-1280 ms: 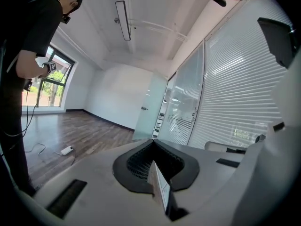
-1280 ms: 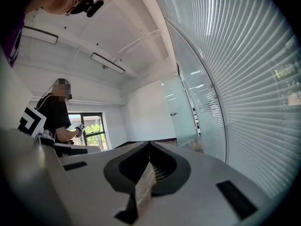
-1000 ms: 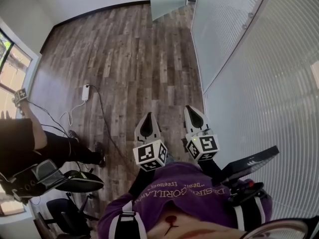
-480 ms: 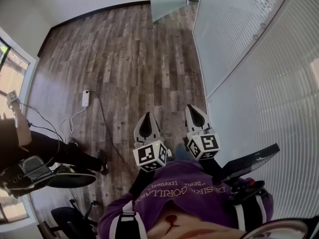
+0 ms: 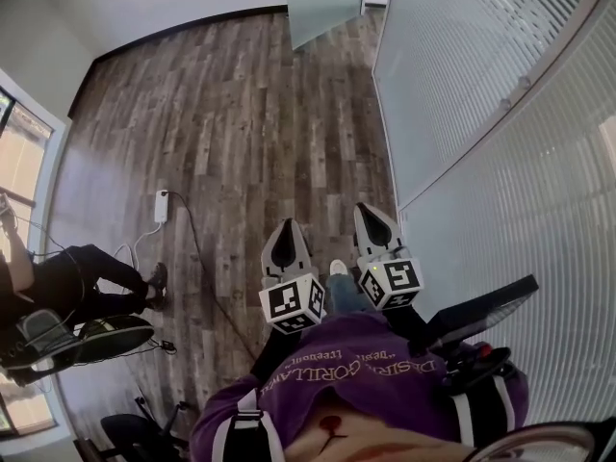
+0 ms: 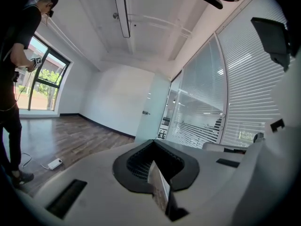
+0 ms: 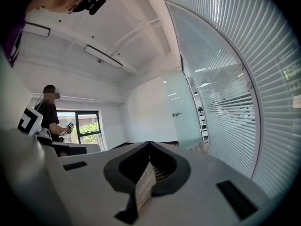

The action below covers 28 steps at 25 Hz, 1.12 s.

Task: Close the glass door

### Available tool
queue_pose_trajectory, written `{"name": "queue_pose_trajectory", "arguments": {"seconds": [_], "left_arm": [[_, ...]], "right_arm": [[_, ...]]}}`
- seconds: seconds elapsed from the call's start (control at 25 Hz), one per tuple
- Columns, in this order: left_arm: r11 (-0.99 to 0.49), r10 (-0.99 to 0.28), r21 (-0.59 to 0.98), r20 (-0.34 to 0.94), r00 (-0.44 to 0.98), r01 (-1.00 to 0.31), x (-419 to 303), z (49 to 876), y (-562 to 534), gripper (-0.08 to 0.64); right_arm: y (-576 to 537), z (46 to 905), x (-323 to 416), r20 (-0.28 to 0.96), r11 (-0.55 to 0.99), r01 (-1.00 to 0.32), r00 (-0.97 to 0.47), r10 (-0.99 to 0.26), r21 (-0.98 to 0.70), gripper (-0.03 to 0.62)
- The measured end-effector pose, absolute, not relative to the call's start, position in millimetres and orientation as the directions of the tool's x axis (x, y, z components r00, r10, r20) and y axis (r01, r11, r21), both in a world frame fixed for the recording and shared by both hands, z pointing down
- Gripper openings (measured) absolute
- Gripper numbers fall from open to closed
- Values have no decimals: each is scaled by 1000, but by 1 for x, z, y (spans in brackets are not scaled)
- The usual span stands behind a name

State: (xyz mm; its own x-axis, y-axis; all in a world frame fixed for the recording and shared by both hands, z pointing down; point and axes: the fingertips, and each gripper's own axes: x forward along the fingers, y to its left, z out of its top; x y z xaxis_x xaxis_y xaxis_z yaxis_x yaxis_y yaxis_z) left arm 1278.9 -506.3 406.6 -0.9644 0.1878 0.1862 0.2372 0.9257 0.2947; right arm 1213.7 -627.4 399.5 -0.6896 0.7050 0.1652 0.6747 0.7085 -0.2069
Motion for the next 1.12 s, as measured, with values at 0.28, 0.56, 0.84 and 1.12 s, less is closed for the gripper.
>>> {"name": "queue_pose_trajectory", "arguments": {"seconds": [0.28, 0.56, 0.84, 1.12], "left_arm": [[915, 229, 296, 174, -958, 273, 1204, 396, -497, 2], [900, 273, 294, 193, -942, 321, 1159, 396, -491, 2], [878, 316, 301, 218, -923, 372, 1139, 404, -461, 2], [876, 316, 307, 217, -923, 372, 1093, 410, -404, 2]], "right_arm": [[-613, 391, 1134, 161, 671, 715, -651, 741, -197, -3], [-604, 392, 1082, 172, 645, 734, -622, 764, -211, -3], [-568, 397, 1056, 189, 609, 761, -579, 793, -223, -3], [-507, 403, 1011, 172, 592, 776, -566, 806, -218, -3]]}}
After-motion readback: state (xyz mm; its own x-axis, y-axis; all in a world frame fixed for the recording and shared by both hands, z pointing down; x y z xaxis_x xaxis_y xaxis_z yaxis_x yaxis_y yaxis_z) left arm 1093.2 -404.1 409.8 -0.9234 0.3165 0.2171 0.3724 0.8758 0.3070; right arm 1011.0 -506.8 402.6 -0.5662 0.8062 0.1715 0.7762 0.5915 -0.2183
